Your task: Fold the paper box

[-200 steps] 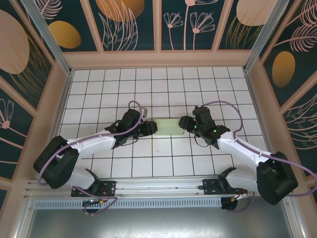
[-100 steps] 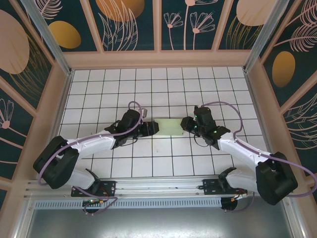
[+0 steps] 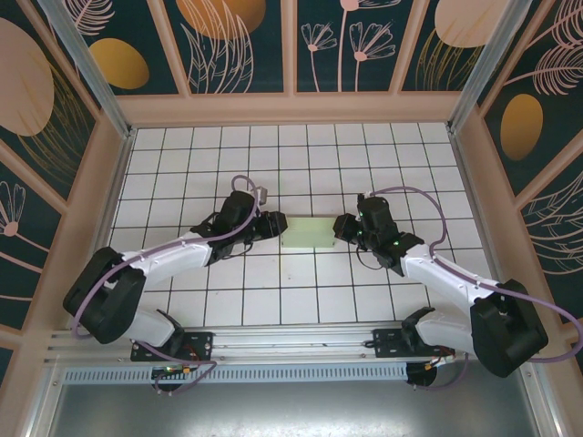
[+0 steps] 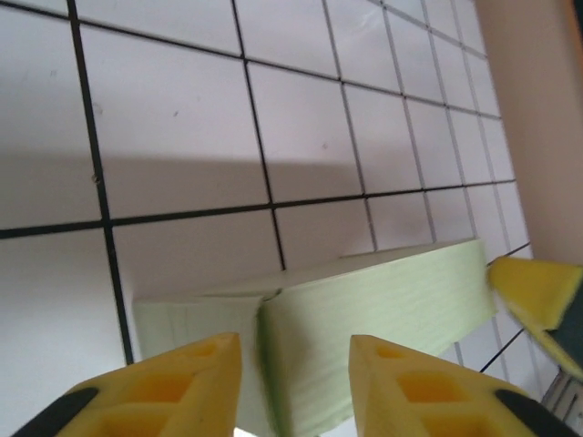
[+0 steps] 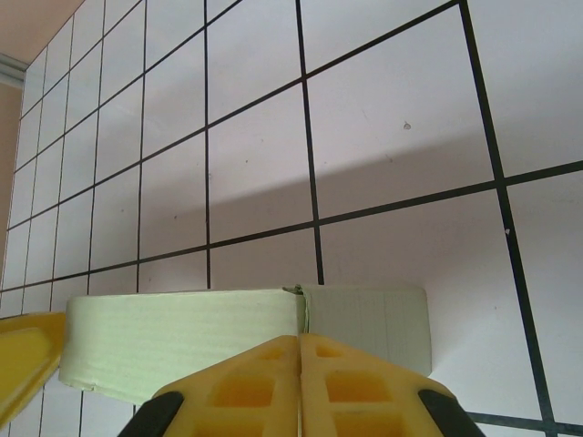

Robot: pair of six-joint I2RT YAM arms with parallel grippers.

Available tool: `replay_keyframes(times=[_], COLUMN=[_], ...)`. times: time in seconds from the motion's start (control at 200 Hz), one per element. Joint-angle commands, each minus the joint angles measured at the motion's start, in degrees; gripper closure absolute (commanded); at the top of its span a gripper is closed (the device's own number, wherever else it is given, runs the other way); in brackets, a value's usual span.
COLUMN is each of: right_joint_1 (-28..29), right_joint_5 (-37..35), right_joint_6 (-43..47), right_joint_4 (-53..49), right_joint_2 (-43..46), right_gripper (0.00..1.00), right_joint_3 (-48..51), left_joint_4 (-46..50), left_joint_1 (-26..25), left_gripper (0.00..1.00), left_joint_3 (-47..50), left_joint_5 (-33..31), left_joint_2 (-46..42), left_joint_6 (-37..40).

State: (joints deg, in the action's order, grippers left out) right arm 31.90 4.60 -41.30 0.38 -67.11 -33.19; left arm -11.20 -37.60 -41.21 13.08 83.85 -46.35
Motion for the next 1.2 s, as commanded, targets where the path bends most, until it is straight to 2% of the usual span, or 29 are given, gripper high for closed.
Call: replay_keyframes(times=[0.0,0.11,0.165,0.27,0.325,0.41,0.475,0.535,0.591,0.726,0.826,0.931,1.071,1.191], right_joint_1=[-0.26,-0.26,-0.25,-1.88,-2.01,-2.26,-2.31,-1.66,-0.89,4.47,5.71,5.71,5.80,5.78], right_joint_5=[0.19,0.17,-0.15,-1.10,-1.97,-2.11,0.93,4.34,6.61,7.99,9.45,7.41,4.55,3.74], right_joint_6=[-0.20,-0.26,0.12,3.12,6.78,14.65,22.86,30.84,37.98,58.71,69.99,75.56,79.03,81.18], right_joint_4=[-2.77,-3.16,-3.69,-4.90,-5.23,-6.00,-5.33,-5.19,-6.77,-16.97,-26.25,-33.53,-38.14,-41.70], right_joint_2=[-0.39,0.23,1.01,3.20,4.48,5.58,5.46,4.14,2.07,-5.26,-12.30,-19.70,-27.69,-32.34], right_gripper=[0.91,0.84,0.78,0.56,0.45,0.35,0.26,0.19,0.16,0.13,0.11,0.11,0.11,0.16], right_joint_3=[1.37,0.71,-0.04,-1.70,-2.52,-4.62,-5.96,-7.62,-10.03,-18.51,-24.81,-32.18,-39.69,-43.87], left_joint_4=[-1.55,-0.19,0.51,2.41,3.74,5.51,5.66,5.97,6.38,9.03,11.18,13.92,14.81,14.81], left_joint_1=[0.08,0.14,0.08,0.11,0.08,0.12,0.44,1.87,3.82,7.40,9.00,9.95,10.68,10.80], left_gripper=[0.73,0.71,0.62,0.44,0.35,0.23,0.13,0.05,0.01,0.01,0.01,0.01,0.01,0.01], left_joint_3=[1.31,0.54,-0.19,-2.38,-3.83,-5.41,-4.96,-4.20,-3.43,-1.97,-1.26,-1.03,1.08,2.33], left_joint_5=[0.89,0.22,-0.26,-1.25,-2.22,-6.11,-11.52,-13.77,-13.58,-13.89,-14.18,-15.50,-16.73,-16.91], left_joint_2=[1.48,1.58,1.17,-0.03,-0.74,-2.82,-4.95,-6.60,-7.68,-10.42,-12.06,-13.46,-15.44,-16.30], left_joint_6=[0.51,1.58,2.08,3.29,4.05,5.01,5.31,5.60,6.15,8.51,10.40,12.02,12.51,12.17])
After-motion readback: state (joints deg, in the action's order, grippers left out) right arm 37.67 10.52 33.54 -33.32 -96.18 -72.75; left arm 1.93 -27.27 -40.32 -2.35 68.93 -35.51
